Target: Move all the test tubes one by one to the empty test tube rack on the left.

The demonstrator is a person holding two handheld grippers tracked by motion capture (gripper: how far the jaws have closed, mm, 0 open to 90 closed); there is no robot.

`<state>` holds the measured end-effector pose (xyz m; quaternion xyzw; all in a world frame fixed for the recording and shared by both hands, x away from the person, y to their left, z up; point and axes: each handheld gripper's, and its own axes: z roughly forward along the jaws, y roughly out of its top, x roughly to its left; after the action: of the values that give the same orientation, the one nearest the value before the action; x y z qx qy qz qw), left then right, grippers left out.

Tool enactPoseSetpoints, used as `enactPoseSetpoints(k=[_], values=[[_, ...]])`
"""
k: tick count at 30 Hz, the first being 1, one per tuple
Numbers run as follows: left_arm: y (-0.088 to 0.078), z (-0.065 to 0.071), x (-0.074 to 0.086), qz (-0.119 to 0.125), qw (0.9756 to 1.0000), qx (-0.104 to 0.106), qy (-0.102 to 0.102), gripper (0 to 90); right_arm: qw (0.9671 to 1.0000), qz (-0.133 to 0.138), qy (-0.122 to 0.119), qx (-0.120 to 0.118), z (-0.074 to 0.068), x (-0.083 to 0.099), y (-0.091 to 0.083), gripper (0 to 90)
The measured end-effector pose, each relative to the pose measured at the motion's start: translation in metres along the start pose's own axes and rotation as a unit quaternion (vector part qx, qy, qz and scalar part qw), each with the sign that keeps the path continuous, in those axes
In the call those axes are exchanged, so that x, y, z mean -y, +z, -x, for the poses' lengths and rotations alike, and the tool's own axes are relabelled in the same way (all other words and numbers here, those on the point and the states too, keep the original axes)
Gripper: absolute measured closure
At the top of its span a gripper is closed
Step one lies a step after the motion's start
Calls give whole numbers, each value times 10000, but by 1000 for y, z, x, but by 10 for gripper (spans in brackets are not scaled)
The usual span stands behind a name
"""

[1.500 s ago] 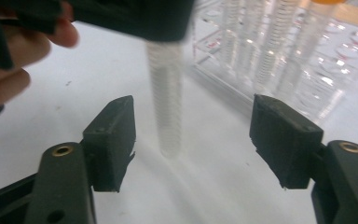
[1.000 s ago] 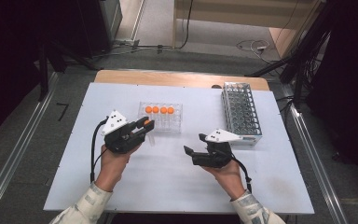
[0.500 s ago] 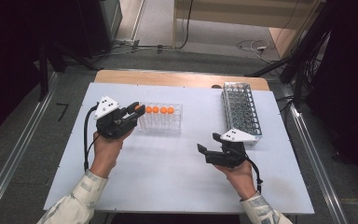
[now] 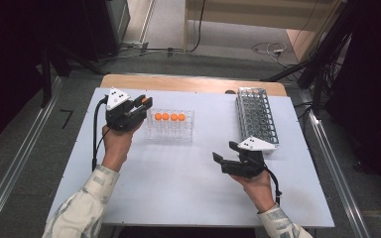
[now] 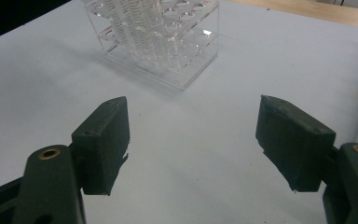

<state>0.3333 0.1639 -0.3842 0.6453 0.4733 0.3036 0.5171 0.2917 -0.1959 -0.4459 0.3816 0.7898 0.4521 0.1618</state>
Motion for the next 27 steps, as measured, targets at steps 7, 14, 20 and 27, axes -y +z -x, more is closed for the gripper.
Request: enactPoseSetpoints(k=[7,14,20,27], values=[[12,-3,4,-97,9999,-105,18,699,10000,-7,25,9,1,1,0,244],[18,-1,9,-127,9998,-134,55,699,10000,-2,39,11,2,1,0,245],[22,-3,20,-297,9994,-141,76,697,10000,-25,22,11,1,2,0,245],[26,-2,29,-456,9989,-111,97,692,10000,-47,17,11,1,2,1,245]])
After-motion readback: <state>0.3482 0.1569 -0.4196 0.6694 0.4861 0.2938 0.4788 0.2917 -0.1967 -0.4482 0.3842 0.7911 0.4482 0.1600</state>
